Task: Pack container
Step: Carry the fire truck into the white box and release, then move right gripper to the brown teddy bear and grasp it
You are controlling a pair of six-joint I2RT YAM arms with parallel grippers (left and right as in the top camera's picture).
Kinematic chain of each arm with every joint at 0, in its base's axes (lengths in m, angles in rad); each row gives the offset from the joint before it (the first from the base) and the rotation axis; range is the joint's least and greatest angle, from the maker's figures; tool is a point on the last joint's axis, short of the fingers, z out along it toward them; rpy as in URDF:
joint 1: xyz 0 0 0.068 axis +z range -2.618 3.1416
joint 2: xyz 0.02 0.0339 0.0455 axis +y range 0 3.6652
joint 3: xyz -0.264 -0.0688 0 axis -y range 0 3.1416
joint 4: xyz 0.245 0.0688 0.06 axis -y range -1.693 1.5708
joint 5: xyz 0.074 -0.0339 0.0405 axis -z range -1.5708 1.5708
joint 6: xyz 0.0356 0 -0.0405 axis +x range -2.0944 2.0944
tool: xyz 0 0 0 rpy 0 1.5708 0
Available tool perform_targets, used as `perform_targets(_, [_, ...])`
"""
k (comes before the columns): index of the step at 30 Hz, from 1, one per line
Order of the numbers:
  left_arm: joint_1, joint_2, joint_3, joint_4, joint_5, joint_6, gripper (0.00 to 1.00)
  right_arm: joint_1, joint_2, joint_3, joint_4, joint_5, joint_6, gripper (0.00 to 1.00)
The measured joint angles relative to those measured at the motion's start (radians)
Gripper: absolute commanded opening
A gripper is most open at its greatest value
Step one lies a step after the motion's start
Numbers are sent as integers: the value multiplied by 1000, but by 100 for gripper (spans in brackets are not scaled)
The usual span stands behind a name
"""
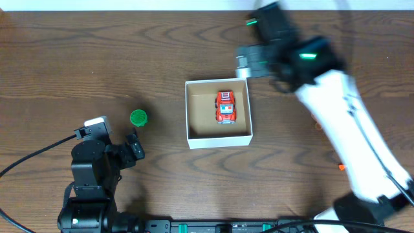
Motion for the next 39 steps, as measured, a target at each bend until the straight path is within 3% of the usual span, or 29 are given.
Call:
perform_targets(3, [0,0,0,0,0,0,98,-138,-56,7,-92,23,-116,99])
perform_targets(8, [0,0,0,-1,0,0,98,-342,-7,-114,-85,31,-224,99])
perform_targets(16, [0,0,0,-1,0,0,98,-575,87,-437,112,31,-339,99])
perform_targets(24, [0,1,0,-1,0,0,98,-644,113,-571,274,-57,-394,99])
perform_targets(39, [0,1,0,-1,0,0,98,-632,148,-585,294,-151,-434,99])
